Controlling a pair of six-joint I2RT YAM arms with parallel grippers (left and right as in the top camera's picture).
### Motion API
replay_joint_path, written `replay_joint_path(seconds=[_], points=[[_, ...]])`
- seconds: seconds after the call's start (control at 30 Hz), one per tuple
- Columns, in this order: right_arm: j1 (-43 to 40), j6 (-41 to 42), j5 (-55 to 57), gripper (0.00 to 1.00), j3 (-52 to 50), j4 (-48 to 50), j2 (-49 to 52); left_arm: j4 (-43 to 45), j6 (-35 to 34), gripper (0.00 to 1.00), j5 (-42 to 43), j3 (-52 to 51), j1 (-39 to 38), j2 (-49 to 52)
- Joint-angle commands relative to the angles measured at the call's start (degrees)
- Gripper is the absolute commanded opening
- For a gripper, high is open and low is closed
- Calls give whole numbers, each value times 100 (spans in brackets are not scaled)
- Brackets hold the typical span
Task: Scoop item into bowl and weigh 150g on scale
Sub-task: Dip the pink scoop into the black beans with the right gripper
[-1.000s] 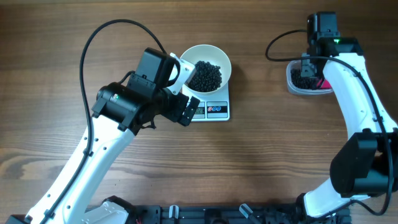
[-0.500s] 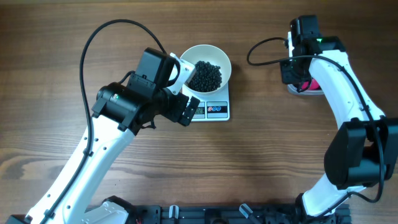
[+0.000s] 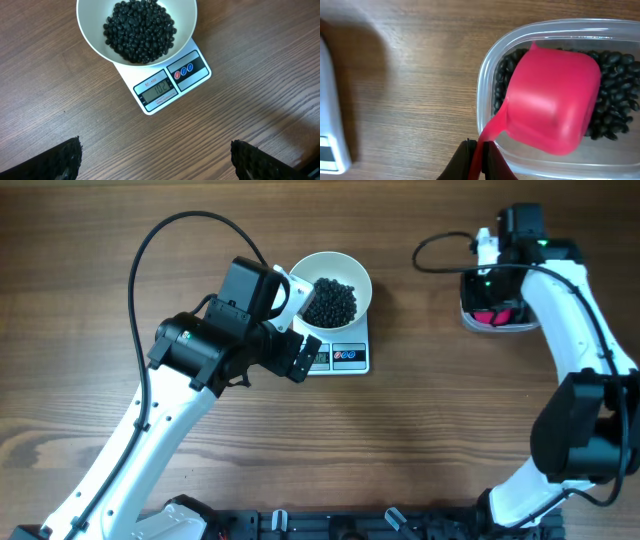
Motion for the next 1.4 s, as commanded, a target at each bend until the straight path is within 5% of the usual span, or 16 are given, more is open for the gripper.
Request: replay_joint_path(seconds=[0.0,0.37,1.37], points=[[-286,-111,-909,4,15,98,-59,13,-15,100,-35,-15,17,-31],[-935,-920,-2398,4,15,120,-87,13,-15,100,-35,-15,17,-31],[-1628,-1650,-3086,4,15,-577,-85,13,-13,100,-35,-15,17,-31]])
